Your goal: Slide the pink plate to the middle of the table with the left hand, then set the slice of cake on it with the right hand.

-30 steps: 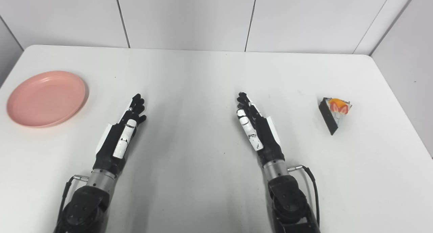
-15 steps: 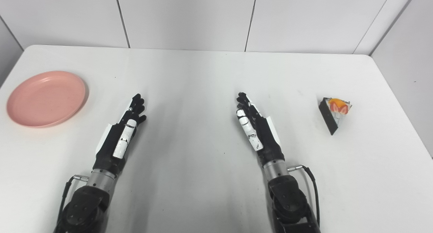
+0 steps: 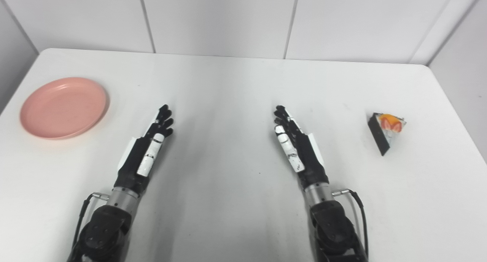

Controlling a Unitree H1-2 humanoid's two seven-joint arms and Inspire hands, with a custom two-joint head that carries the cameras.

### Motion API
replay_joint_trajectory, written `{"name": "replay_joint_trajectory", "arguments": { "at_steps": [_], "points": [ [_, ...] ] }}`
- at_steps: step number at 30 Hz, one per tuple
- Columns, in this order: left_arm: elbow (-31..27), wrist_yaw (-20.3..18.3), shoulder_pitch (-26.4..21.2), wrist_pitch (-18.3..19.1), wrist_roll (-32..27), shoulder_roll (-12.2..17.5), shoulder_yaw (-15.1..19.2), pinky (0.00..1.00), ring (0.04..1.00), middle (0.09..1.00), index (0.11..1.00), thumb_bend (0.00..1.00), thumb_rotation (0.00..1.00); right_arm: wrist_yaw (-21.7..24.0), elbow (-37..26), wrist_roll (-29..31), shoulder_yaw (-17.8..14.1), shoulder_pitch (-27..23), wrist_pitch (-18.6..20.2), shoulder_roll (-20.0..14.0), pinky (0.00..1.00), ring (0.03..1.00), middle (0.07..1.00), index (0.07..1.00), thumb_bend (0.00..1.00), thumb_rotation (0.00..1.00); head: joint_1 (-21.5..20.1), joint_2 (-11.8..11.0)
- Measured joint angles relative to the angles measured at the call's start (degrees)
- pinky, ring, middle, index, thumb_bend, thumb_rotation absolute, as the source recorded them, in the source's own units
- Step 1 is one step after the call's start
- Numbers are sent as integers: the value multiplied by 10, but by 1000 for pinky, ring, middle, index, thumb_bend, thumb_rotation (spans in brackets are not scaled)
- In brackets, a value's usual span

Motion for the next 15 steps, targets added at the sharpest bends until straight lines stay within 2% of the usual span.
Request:
{"name": "replay_joint_trajectory", "arguments": {
  "at_steps": [1, 3, 4, 7, 11, 12, 15],
  "points": [
    [6, 3, -4, -1, 3, -4, -2, 948, 983, 998, 985, 445, 1000, 6, 6, 6, -1, -3, -4, -4, 917, 912, 926, 934, 311, 1000, 0, 0],
    [18, 11, -12, -1, 13, -16, -5, 949, 983, 996, 985, 459, 1000, 16, 18, 13, -3, -7, -16, -10, 926, 919, 932, 941, 305, 1000, 50, -33],
    [22, 15, -13, -1, 16, -22, -7, 949, 983, 994, 985, 464, 1000, 22, 21, 19, -4, -8, -21, -12, 929, 921, 934, 944, 301, 1000, 50, -33],
    [33, 24, -20, -1, 27, -36, -11, 955, 980, 986, 985, 470, 1000, 35, 33, 34, -10, -14, -30, -13, 960, 936, 949, 955, 263, 1000, 85, -57],
    [49, 32, -34, -2, 38, -45, -18, 961, 982, 987, 994, 468, 1000, 42, 48, 47, -21, -25, -30, -15, 971, 941, 953, 959, 222, 1000, 98, -66],
    [52, 33, -36, -2, 39, -47, -19, 956, 978, 984, 993, 472, 1000, 44, 49, 50, -23, -26, -29, -15, 991, 958, 964, 968, 210, 1000, 111, -75],
    [62, 38, -42, -5, 42, -53, -21, 959, 978, 983, 993, 478, 1000, 49, 50, 57, -26, -26, -26, -15, 999, 967, 972, 974, 203, 1000, 113, -78]
  ]
}}
